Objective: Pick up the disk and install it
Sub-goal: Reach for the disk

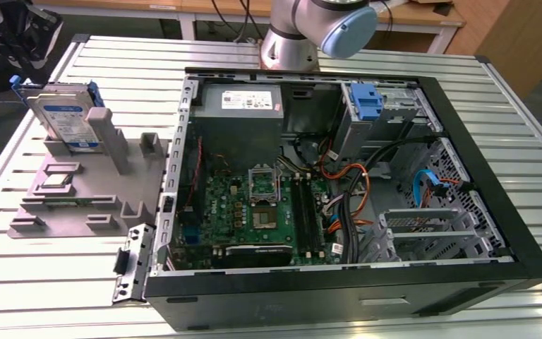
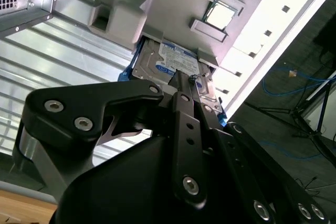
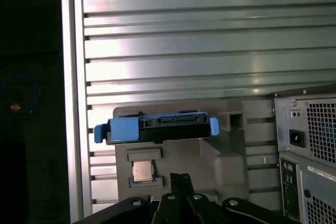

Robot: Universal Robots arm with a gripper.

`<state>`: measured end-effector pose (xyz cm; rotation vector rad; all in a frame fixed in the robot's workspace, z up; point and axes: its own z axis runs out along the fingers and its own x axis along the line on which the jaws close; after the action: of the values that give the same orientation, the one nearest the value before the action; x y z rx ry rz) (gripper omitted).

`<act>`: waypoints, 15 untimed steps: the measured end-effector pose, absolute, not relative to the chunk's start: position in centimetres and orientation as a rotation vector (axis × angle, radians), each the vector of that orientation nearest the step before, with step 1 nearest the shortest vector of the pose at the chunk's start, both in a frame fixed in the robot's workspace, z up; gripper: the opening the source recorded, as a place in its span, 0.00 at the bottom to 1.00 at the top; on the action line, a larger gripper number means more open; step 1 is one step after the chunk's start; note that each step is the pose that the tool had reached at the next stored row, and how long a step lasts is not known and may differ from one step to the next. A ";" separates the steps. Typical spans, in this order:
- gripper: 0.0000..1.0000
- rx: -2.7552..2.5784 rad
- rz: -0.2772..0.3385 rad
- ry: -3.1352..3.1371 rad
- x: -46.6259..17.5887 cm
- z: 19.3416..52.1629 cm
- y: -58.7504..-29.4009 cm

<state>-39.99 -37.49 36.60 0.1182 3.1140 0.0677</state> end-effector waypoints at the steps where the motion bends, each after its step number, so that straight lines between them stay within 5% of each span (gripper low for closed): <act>1: 0.10 0.118 0.068 3.114 -40.1 36.6 -37.3; 15: 0.10 0.118 0.067 3.114 -40.9 35.3 -35.0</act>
<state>-40.85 -34.96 35.25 0.1180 3.1140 0.0672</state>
